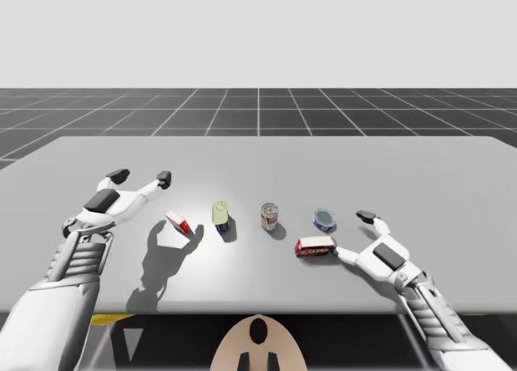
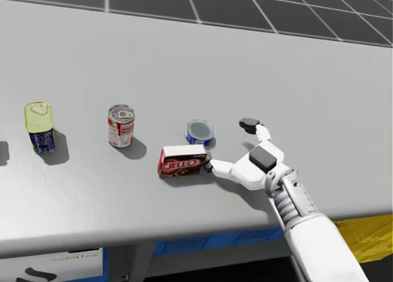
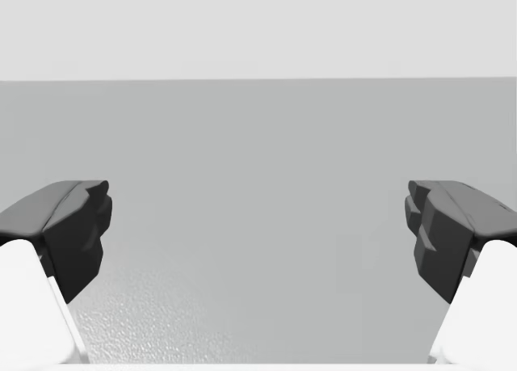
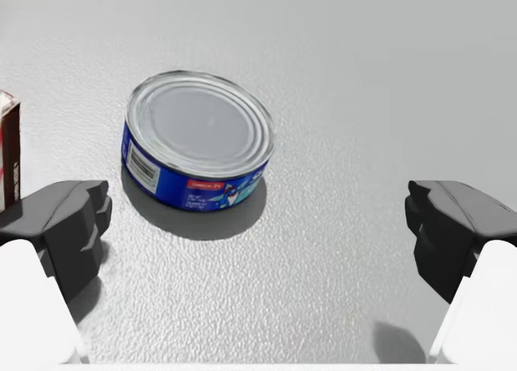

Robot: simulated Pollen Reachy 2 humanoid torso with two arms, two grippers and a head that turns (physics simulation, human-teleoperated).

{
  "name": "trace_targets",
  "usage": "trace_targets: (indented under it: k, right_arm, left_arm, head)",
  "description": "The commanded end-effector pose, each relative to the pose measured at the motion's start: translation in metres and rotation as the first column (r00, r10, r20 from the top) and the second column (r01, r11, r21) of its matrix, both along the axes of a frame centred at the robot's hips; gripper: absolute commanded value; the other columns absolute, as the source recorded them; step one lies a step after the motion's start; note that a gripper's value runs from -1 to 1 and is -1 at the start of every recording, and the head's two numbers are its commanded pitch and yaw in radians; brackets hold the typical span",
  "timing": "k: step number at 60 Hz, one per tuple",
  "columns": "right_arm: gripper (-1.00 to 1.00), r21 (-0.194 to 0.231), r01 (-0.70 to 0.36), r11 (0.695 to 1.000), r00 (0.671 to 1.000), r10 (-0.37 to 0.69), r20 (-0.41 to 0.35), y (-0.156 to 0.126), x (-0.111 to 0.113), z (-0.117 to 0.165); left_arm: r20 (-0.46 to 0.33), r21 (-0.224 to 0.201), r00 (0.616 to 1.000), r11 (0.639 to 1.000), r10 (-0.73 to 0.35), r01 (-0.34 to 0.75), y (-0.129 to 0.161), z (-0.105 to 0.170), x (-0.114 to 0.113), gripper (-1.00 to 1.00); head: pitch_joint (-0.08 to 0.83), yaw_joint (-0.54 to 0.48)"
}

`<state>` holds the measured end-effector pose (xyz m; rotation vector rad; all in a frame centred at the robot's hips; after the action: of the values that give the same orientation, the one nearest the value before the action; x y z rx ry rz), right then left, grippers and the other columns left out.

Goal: Grasp the tuna can and hold it up.

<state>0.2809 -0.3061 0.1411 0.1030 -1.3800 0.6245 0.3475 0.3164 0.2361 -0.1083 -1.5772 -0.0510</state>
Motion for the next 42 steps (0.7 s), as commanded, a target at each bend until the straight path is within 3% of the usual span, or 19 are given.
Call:
trace_targets:
  k: [1,16,28,42]
  right_arm:
    - [-1.0,0.02,-0.023,1.0,0.999,0.023,-0.025,0.01,0.005,-0.004]
    - [-1.0,0.198,-0.039,0.979,0.984,0.072,-0.161,0.023,0.024,0.002]
    - [-1.0,0.212,-0.041,0.976,0.975,0.086,-0.206,0.031,0.038,-0.003]
    - [-1.0,0.201,-0.048,0.978,0.971,0.093,-0.222,0.039,0.051,-0.003]
  left_arm:
    - [0.003,-0.001,1.0,1.0,0.002,-0.002,0.001,0.001,-0.001,-1.0]
    - [0.006,-0.002,1.0,1.0,0.004,-0.004,0.001,0.002,-0.001,-1.0]
    - [0.009,-0.002,1.0,1.0,0.003,-0.003,0.002,0.003,-0.001,-1.0]
    - [0.012,-0.004,1.0,1.0,0.002,-0.002,0.002,0.004,-0.002,-1.0]
  head:
    - [0.684,-0.31]
    - [0.68,-0.31]
    - [0.677,-0.31]
    - [0.671,-0.31]
